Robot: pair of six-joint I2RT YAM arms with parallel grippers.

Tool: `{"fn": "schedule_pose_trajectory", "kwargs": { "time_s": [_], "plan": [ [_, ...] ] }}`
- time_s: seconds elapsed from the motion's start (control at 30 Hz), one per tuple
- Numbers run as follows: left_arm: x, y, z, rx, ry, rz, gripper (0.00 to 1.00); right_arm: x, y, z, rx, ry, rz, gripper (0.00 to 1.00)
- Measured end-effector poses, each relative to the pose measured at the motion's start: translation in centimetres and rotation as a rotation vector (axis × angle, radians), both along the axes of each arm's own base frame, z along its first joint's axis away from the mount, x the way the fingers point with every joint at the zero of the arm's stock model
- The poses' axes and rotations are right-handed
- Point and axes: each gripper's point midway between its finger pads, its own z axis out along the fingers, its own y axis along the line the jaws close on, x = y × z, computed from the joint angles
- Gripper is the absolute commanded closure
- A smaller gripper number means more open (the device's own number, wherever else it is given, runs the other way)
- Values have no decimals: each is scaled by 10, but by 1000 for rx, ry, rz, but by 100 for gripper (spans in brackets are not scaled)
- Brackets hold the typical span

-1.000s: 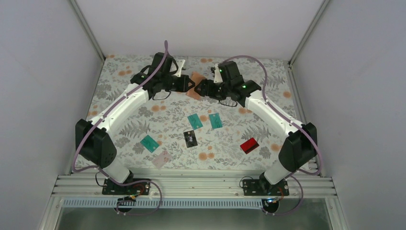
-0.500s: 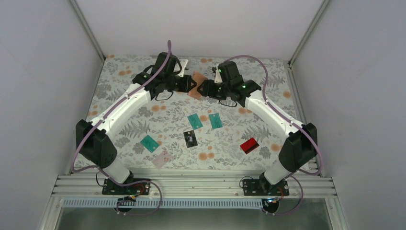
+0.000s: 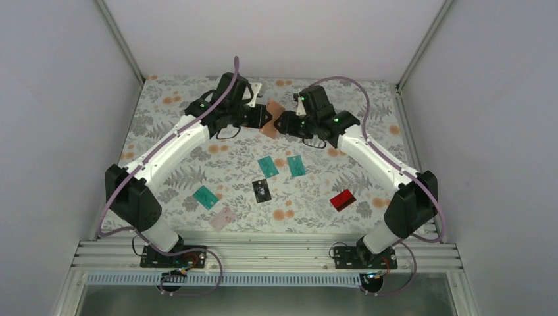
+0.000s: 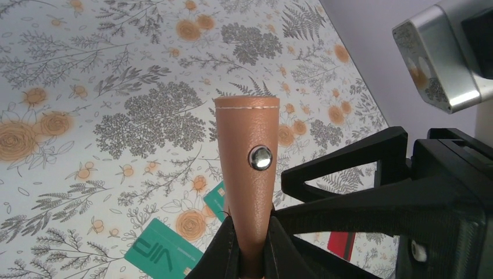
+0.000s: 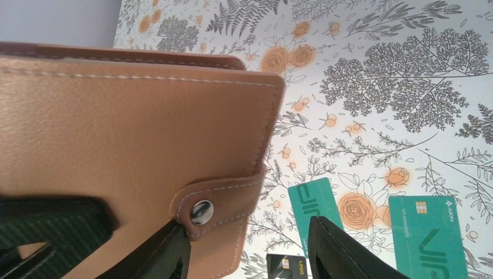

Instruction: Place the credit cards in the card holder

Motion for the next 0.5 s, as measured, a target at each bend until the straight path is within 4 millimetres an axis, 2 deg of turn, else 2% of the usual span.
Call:
{"fn": "schedule_pose_trajectory", "kwargs": {
  "time_s": [0.1,0.2,0.27,0.3,0.33,0.4,0.5],
  "plan": [
    [-1,0,-1,7,5,0,98,5,-13,-12,-3,25,-26,50],
    [-6,-1,4,11,5,-12,98,15,-62,-59,-59,121,-141,50],
    [-7,-1,8,14,-1,-19,98,12,-97,-92,-112,202,-212,50],
    [-8,-1,9,17,-2,-22,98,9,-105,-100,-126,223,-226,50],
    [-8,-1,9,23,-5,-23,98,5,-111,-108,-140,244,-230,50],
    [-8,1,9,32,-7,-25,98,-2,-110,-113,-139,256,-203,50],
    [-8,3,7,44,-4,-26,98,-15,-98,-102,-73,230,-129,50]
  ]
}}
